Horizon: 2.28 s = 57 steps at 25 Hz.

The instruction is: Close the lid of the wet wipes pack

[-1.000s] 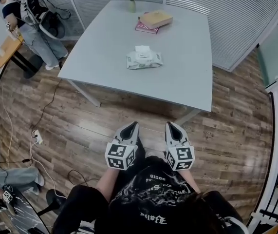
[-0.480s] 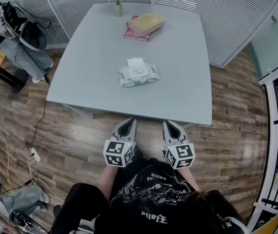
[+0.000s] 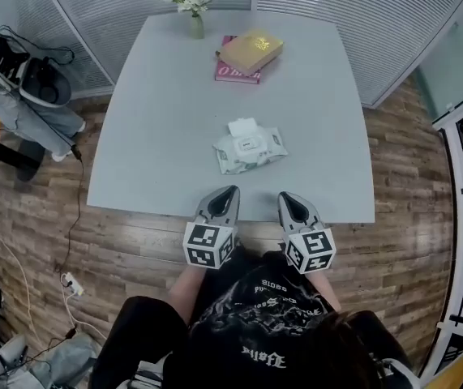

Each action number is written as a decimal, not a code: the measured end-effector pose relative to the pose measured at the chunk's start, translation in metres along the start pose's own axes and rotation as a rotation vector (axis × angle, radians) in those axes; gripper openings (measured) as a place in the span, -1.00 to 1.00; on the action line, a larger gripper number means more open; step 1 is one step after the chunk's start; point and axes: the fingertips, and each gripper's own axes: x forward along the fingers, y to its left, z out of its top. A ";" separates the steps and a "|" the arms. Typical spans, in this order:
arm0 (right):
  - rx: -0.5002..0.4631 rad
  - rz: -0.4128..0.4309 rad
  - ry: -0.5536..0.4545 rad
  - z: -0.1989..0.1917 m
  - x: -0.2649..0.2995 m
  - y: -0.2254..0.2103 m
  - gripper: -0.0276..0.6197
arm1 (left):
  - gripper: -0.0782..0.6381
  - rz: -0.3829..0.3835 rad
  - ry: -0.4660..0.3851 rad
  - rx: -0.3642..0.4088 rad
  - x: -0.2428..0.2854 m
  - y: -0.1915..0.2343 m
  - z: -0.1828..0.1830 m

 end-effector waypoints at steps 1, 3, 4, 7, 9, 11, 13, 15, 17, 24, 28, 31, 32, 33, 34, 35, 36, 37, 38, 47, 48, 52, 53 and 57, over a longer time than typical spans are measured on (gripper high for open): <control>-0.002 0.002 0.001 0.003 0.008 0.002 -0.92 | -0.75 0.004 0.000 -0.001 0.003 0.007 0.003; -0.011 0.009 0.007 0.008 0.023 0.002 -0.91 | -0.75 0.018 -0.004 -0.009 0.008 0.020 0.008; -0.018 0.013 0.010 0.011 0.028 0.001 -0.91 | -0.75 0.025 -0.007 -0.014 0.010 0.025 0.010; -0.036 0.029 0.005 0.024 0.040 -0.001 -0.91 | -0.75 0.045 -0.020 -0.025 0.013 0.036 0.016; -0.042 0.038 -0.003 0.034 0.049 -0.007 -0.91 | -0.75 0.061 -0.028 -0.032 0.016 0.040 0.020; -0.048 0.053 -0.009 0.044 0.057 -0.013 -0.91 | -0.75 0.078 -0.031 -0.036 0.019 0.044 0.022; -0.052 0.074 -0.011 0.052 0.064 -0.017 -0.91 | -0.75 0.098 -0.026 -0.036 0.021 0.047 0.024; -0.037 0.094 -0.012 0.060 0.071 -0.023 -0.91 | -0.75 0.117 -0.021 -0.040 0.023 0.050 0.027; -0.008 0.108 -0.027 0.071 0.077 -0.032 -0.91 | -0.75 0.132 -0.025 -0.045 0.027 0.051 0.032; -0.034 0.190 -0.069 0.116 0.098 -0.055 -0.91 | -0.75 0.193 -0.034 -0.047 0.036 0.053 0.040; -0.069 0.274 -0.044 0.130 0.109 -0.061 -0.91 | -0.75 0.233 -0.040 -0.054 0.038 0.057 0.043; -0.111 0.333 -0.012 0.140 0.123 -0.062 -0.91 | -0.75 0.261 -0.039 -0.054 0.036 0.061 0.045; -0.118 0.353 -0.004 0.145 0.128 -0.063 -0.91 | -0.75 0.270 -0.039 -0.056 0.035 0.063 0.046; -0.123 0.374 0.006 0.150 0.134 -0.063 -0.91 | -0.75 0.279 -0.039 -0.059 0.035 0.064 0.046; -0.129 0.397 0.016 0.155 0.140 -0.063 -0.87 | -0.75 0.288 -0.041 -0.062 0.034 0.065 0.047; -0.140 0.420 0.029 0.159 0.147 -0.063 -0.78 | -0.75 0.296 -0.041 -0.066 0.034 0.065 0.047; -0.157 0.444 0.044 0.163 0.153 -0.061 -0.76 | -0.75 0.305 -0.040 -0.069 0.034 0.066 0.046; -0.177 0.467 0.061 0.165 0.159 -0.058 -0.76 | -0.75 0.312 -0.038 -0.073 0.034 0.067 0.046; -0.198 0.492 0.080 0.165 0.164 -0.055 -0.76 | -0.75 0.318 -0.035 -0.077 0.035 0.067 0.045; -0.333 0.669 0.271 0.149 0.217 -0.026 -0.77 | -0.75 0.344 -0.025 -0.083 0.043 0.070 0.049; -0.349 0.689 0.291 0.147 0.222 -0.024 -0.76 | -0.75 0.345 -0.023 -0.083 0.045 0.071 0.049; -0.386 0.757 0.379 0.132 0.241 -0.018 -0.72 | -0.75 0.354 -0.007 -0.084 0.047 0.075 0.048; -0.391 0.770 0.402 0.128 0.245 -0.018 -0.71 | -0.75 0.355 -0.002 -0.085 0.047 0.076 0.047; -0.390 0.811 0.497 0.109 0.260 -0.020 -0.68 | -0.75 0.353 0.020 -0.081 0.050 0.078 0.045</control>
